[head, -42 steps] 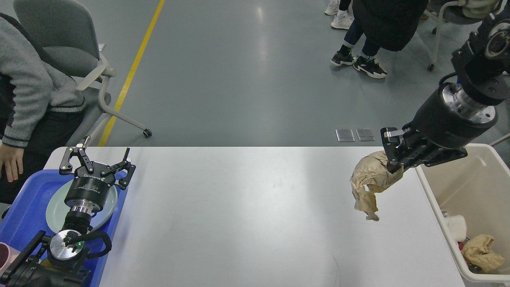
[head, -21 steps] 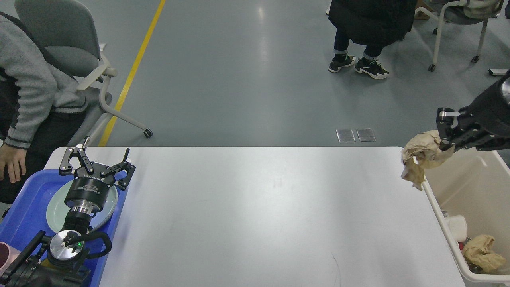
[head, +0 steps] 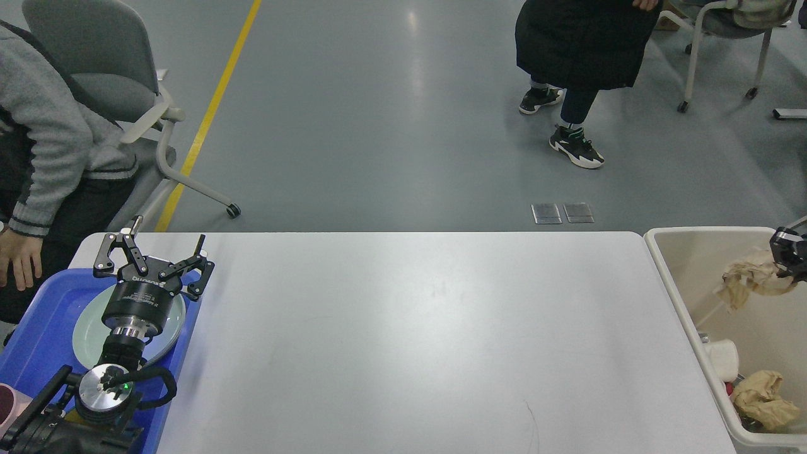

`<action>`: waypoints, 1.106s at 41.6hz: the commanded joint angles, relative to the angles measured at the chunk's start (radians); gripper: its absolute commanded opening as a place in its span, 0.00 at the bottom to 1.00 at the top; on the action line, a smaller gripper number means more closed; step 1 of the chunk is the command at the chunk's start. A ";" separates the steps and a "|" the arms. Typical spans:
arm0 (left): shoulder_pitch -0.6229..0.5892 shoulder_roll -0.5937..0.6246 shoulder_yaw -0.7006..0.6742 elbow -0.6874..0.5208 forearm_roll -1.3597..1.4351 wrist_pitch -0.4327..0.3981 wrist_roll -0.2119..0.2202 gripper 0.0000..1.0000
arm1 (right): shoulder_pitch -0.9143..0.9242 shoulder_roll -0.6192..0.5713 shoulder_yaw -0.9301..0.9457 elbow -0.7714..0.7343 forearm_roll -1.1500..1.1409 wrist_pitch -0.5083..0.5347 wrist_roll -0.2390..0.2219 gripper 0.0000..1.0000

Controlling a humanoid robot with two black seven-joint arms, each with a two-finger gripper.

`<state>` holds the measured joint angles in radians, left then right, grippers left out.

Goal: Tidy desktop
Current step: 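Lower the brown paper into the bin and release it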

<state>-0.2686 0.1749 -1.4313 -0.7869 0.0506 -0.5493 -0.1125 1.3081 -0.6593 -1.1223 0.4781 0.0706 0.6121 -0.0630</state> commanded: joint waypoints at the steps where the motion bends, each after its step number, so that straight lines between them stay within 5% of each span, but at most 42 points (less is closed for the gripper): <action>1: -0.001 0.000 0.000 0.000 0.000 0.000 -0.001 0.96 | -0.275 0.033 0.191 -0.257 0.000 -0.006 0.000 0.00; 7: 0.000 0.000 0.000 0.000 0.000 0.000 0.000 0.96 | -0.466 0.136 0.275 -0.438 0.000 -0.096 0.000 0.00; 20: -0.001 0.000 0.000 0.000 0.000 0.000 -0.001 0.96 | -0.682 0.262 0.285 -0.461 0.000 -0.452 -0.014 0.00; 36: 0.000 0.000 0.000 0.000 0.000 0.000 0.000 0.96 | -0.734 0.291 0.273 -0.461 0.000 -0.509 -0.015 0.00; 38: -0.001 0.000 0.000 0.000 0.000 0.000 -0.001 0.96 | -0.734 0.291 0.275 -0.463 0.000 -0.535 -0.015 0.44; 41: -0.001 0.000 0.000 0.000 0.000 0.000 0.000 0.96 | -0.736 0.294 0.285 -0.455 0.000 -0.612 -0.014 0.92; 42: -0.001 0.000 0.000 0.000 0.000 0.000 -0.001 0.96 | -0.736 0.297 0.285 -0.452 0.000 -0.638 -0.014 1.00; 46: -0.001 0.000 0.000 0.000 0.000 0.000 0.000 0.96 | -0.756 0.328 0.286 -0.449 0.000 -0.680 -0.012 1.00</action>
<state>-0.2695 0.1749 -1.4312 -0.7869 0.0506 -0.5491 -0.1126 0.5714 -0.3609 -0.8394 0.0211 0.0702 -0.0012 -0.0774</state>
